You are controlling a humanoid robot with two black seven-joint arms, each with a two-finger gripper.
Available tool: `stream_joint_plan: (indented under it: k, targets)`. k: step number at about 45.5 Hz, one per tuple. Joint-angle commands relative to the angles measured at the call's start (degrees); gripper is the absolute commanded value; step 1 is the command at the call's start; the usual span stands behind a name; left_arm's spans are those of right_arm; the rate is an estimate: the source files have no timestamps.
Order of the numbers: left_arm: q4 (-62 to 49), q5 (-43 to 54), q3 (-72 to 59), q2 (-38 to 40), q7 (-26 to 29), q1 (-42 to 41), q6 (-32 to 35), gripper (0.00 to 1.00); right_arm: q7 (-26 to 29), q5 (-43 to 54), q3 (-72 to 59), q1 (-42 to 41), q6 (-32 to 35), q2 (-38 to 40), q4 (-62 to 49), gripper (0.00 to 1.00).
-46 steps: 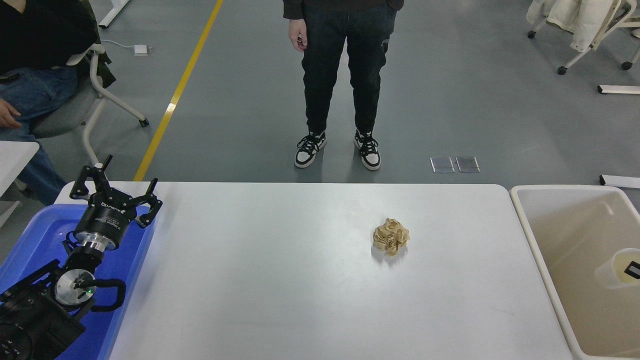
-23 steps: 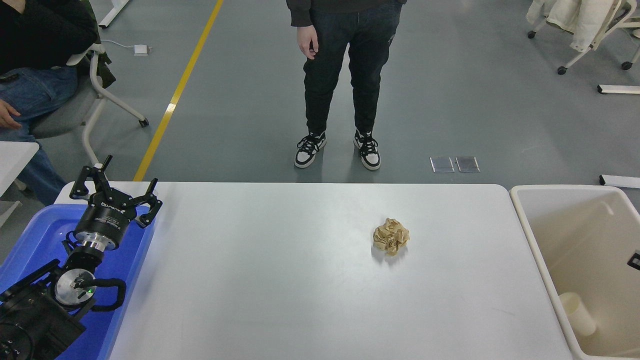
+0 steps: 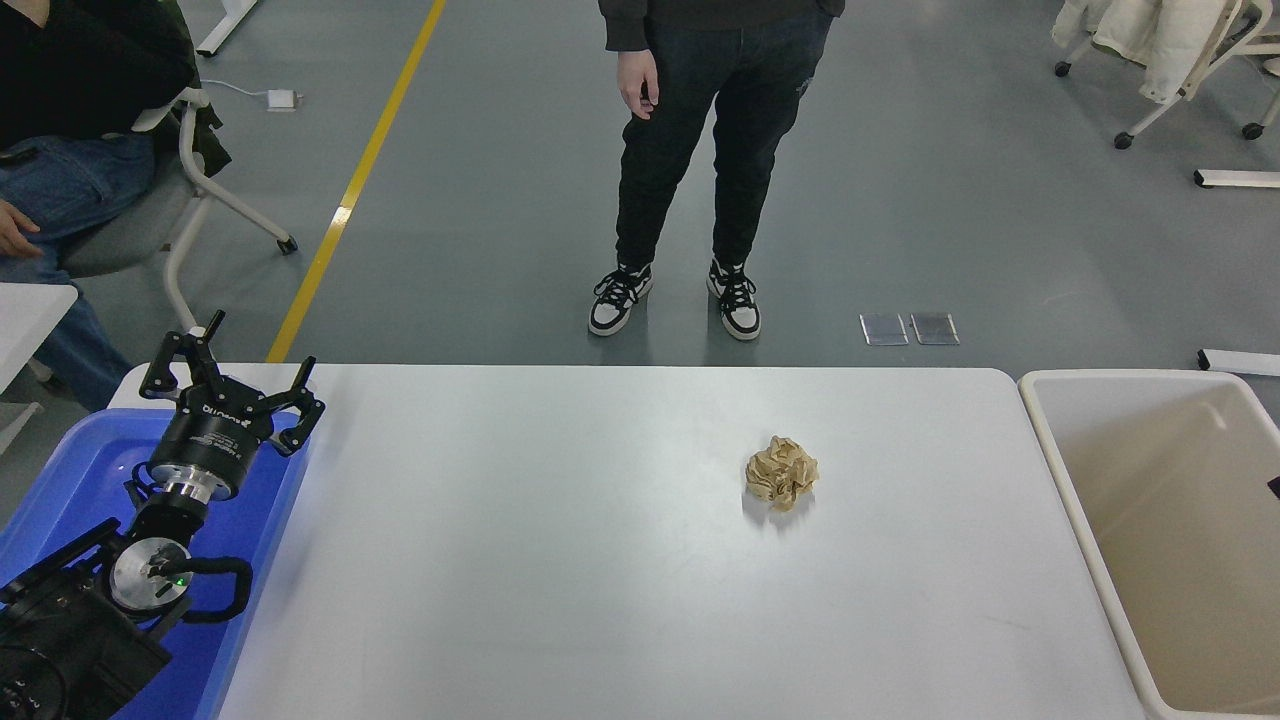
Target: Clean the table surface
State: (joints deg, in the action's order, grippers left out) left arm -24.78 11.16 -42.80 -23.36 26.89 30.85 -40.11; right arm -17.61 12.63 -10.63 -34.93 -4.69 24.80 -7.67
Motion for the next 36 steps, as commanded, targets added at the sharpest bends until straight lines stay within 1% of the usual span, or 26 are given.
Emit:
stream_joint_plan:
  k: [1,6,9,10,11,14,17,20,26,29,36]
  targets:
    - [0.0,0.0,0.0,0.0,0.0,0.0,-0.1,1.00,-0.1,-6.9,5.4,-3.9,-0.4,0.3,-0.1,0.99]
    - [0.0,0.0,0.0,0.0,0.0,0.0,-0.1,1.00,-0.6,-6.9,14.4,-6.4,-0.1,0.5,2.0,0.98]
    - [0.0,0.0,0.0,0.0,0.0,0.0,-0.1,1.00,-1.5,-6.9,22.3,-6.9,-0.1,2.4,5.5,0.98]
    - [0.0,0.0,0.0,0.1,0.0,0.0,-0.1,1.00,-2.0,-6.9,25.6,-7.0,0.0,3.2,7.1,0.98]
    - [0.0,0.0,0.0,0.0,0.0,0.0,-0.1,1.00,-2.6,-6.9,33.2,-7.0,0.3,4.8,10.8,0.98]
    - [0.0,0.0,0.0,0.1,0.0,0.0,-0.1,1.00,-2.8,-6.9,46.9,-6.4,0.4,6.4,17.0,0.99]
    - [0.0,0.0,0.0,0.1,0.0,0.0,-0.1,1.00,-2.7,-6.0,56.3,-4.7,0.7,7.7,22.2,1.00]
    - [0.0,0.0,0.0,0.1,0.0,0.0,-0.1,1.00,-2.8,-5.8,59.5,-1.7,0.8,9.0,27.1,1.00]
    - [0.0,0.0,0.0,0.1,0.0,0.0,-0.1,1.00,-2.8,-5.8,60.5,2.1,1.2,10.8,37.4,1.00]
    - [0.0,0.0,0.0,0.0,0.0,0.0,-0.1,1.00,-2.8,-5.8,62.0,3.9,2.5,11.1,40.7,1.00]
    - [0.0,0.0,0.0,0.0,0.0,0.0,-0.1,1.00,-3.0,-5.7,70.1,8.3,7.0,9.9,47.3,1.00]
